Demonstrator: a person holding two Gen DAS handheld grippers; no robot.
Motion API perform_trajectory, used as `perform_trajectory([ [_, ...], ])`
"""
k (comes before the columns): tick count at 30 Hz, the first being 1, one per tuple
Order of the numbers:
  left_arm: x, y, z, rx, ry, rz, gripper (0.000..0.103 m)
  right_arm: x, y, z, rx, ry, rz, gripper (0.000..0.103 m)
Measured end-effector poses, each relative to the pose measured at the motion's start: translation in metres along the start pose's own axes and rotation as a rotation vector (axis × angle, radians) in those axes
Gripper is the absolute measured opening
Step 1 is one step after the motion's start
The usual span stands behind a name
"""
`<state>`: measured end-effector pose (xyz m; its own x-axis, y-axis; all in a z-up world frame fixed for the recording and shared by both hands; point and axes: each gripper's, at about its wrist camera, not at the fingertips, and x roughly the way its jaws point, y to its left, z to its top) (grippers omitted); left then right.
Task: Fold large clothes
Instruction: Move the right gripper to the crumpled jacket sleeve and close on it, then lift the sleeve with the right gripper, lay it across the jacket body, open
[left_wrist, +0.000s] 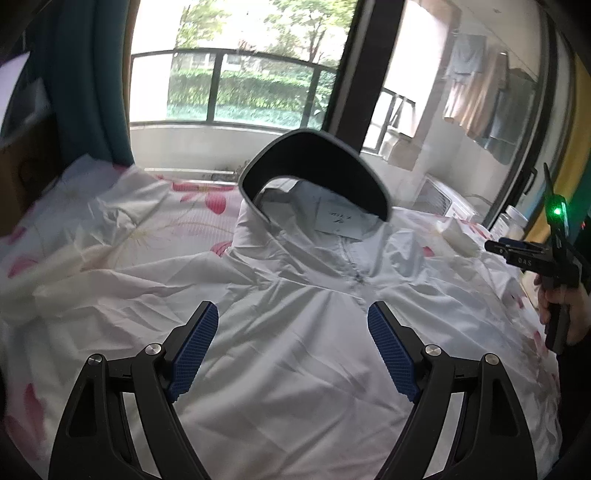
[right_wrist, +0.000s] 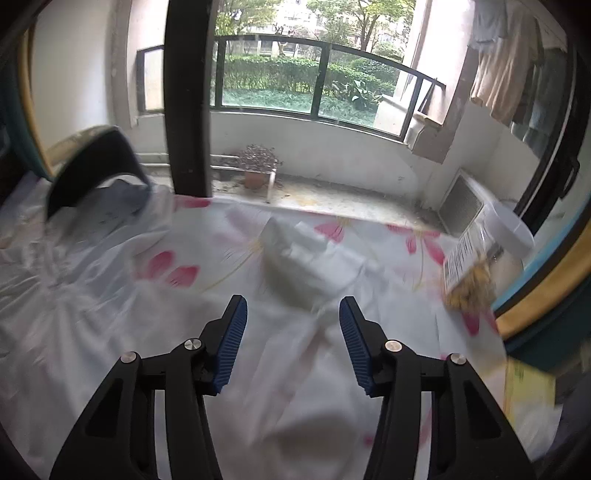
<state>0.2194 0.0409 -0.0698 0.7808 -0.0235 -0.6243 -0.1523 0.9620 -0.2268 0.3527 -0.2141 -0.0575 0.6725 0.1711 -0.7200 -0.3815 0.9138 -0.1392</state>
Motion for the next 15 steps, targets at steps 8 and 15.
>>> perform_trajectory([
  [8, 0.032, 0.015, 0.003, -0.048, 0.053, 0.038, 0.086, 0.047, -0.006, 0.016, -0.017, 0.036, -0.045, 0.045],
  [15, 0.045, 0.011, 0.006, -0.026, 0.09, 0.03, 0.086, 0.053, -0.014, 0.005, 0.005, 0.078, -0.013, 0.013],
])
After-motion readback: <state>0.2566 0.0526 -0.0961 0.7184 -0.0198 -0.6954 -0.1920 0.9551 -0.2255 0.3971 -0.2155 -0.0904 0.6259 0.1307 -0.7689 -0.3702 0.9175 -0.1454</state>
